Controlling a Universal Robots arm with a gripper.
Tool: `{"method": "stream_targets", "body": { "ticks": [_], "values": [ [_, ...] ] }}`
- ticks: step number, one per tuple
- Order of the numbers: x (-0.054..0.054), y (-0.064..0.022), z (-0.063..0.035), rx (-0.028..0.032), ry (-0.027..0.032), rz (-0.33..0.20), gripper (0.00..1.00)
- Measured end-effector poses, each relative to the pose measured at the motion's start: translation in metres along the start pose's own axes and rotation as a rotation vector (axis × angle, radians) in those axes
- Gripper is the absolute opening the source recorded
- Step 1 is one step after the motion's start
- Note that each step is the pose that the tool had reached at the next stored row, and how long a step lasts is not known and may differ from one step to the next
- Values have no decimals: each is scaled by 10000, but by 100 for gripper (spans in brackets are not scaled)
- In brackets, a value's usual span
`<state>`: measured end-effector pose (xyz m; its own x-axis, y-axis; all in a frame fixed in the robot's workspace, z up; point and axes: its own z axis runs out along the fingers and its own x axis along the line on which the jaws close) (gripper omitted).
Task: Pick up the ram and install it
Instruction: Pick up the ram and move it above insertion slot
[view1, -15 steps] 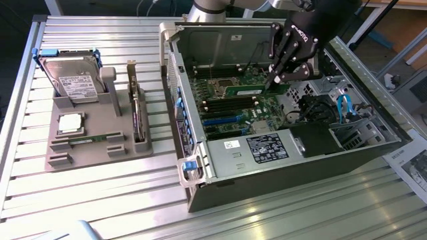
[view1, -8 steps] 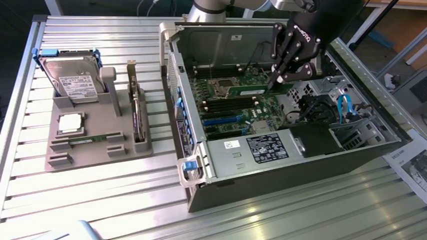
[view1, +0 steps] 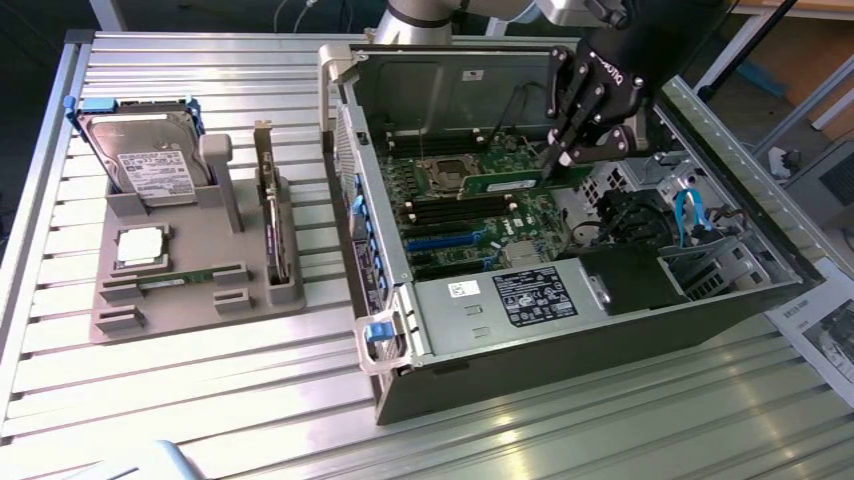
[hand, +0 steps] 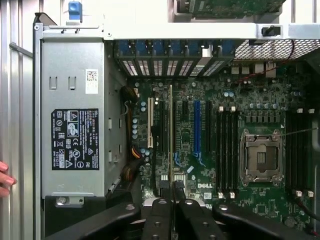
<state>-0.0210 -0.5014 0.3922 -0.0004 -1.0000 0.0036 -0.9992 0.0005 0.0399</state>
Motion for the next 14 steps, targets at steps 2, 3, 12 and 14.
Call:
{"method": "stream_targets", "body": {
  "ticks": [2,3,12,14],
  "values": [
    [0,0,0,115,3,-62,12],
    [0,0,0,163,3,-84,12],
    [0,0,0,222,5,-122,12],
    [0,-1,0,222,5,-106,12]
  ]
}}
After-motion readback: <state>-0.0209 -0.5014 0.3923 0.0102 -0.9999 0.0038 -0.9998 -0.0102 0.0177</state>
